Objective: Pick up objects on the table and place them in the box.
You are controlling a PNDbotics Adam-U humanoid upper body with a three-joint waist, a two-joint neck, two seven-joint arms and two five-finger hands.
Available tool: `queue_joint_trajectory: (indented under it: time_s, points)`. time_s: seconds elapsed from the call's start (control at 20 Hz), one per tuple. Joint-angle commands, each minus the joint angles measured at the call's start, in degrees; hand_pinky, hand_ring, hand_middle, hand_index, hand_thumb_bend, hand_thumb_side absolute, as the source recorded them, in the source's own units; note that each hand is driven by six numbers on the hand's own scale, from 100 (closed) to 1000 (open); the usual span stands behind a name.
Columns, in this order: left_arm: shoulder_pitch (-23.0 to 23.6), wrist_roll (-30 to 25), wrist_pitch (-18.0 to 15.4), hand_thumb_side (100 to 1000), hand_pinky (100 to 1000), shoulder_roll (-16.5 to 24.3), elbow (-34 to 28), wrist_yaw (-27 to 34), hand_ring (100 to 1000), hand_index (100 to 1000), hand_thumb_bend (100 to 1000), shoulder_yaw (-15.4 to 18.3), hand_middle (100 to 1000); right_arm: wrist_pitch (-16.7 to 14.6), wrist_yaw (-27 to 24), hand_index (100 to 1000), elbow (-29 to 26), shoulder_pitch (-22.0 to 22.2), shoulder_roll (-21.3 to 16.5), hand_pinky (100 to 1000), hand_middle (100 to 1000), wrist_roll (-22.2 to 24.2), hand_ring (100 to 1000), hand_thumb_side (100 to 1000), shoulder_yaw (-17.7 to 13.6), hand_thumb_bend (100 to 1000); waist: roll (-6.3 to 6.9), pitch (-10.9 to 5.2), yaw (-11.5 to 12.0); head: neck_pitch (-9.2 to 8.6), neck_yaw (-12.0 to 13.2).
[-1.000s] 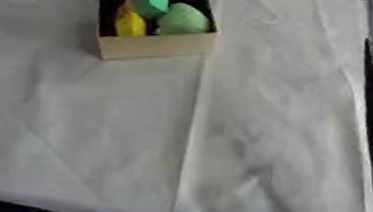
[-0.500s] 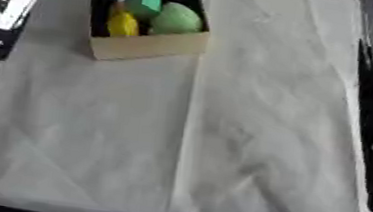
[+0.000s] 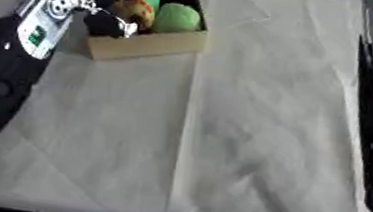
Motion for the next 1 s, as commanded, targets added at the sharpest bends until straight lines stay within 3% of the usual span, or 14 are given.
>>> queue_joint_trajectory:
  time_s: [0.05,0.1,0.15,0.2,0.35,0.65,0.75,1.0]
  points:
    - [-0.73,-1.36,-0.84,332,899,0.34,0.22,-1.87,898,997,100,0.61,828,0.05,-0.38,902,-1.09,-1.06,-0.3,705,709,-0.09,783,445,-0.22,100,0.08,-2.22,-0.01,0.24,0.04]
    - [-0.72,-1.46,-1.12,426,906,0.3,0.12,-2.34,907,1000,118,0.71,839,0.07,-0.38,902,-1.05,-0.99,-0.33,705,709,-0.08,783,445,-0.25,100,0.07,-2.25,0.0,0.24,0.06]
    - [-0.73,-1.47,-1.34,426,908,0.36,-0.08,-2.84,909,1000,118,0.73,846,0.08,-0.4,902,-1.02,-0.94,-0.37,705,709,-0.09,783,444,-0.26,100,0.07,-2.27,0.02,0.24,0.08]
    - [-0.73,-1.5,-1.54,519,906,0.43,-0.42,-3.22,909,1000,221,0.79,849,0.09,-0.42,902,-0.99,-0.87,-0.41,705,709,-0.08,783,445,-0.26,100,0.09,-2.3,0.05,0.24,0.08]
    - [-0.75,-1.67,-1.76,532,906,0.97,-2.24,-3.3,910,1000,244,1.19,849,0.09,-0.44,901,-0.86,-0.73,-0.53,705,709,-0.01,783,444,-0.24,100,0.16,-2.36,0.18,0.24,-0.18]
    - [-1.1,-0.91,0.34,457,897,2.78,-10.11,0.17,898,997,137,2.61,830,0.07,-0.43,900,-0.71,-0.53,-0.72,704,708,-0.05,782,445,-0.26,100,0.27,-2.44,0.52,0.24,-0.93]
    - [-1.1,-0.83,1.45,410,892,3.55,-13.34,1.73,892,959,100,2.94,820,0.08,-0.46,900,-0.69,-0.38,-0.72,704,708,-0.04,782,444,-0.25,100,0.33,-2.47,0.66,0.24,-1.12]
    - [-0.54,1.05,5.6,220,869,5.81,-22.12,5.15,864,859,100,3.48,778,0.04,-0.47,900,-0.69,-0.26,-0.82,705,708,0.01,782,445,-0.23,100,0.42,-2.62,0.95,0.24,-1.72]
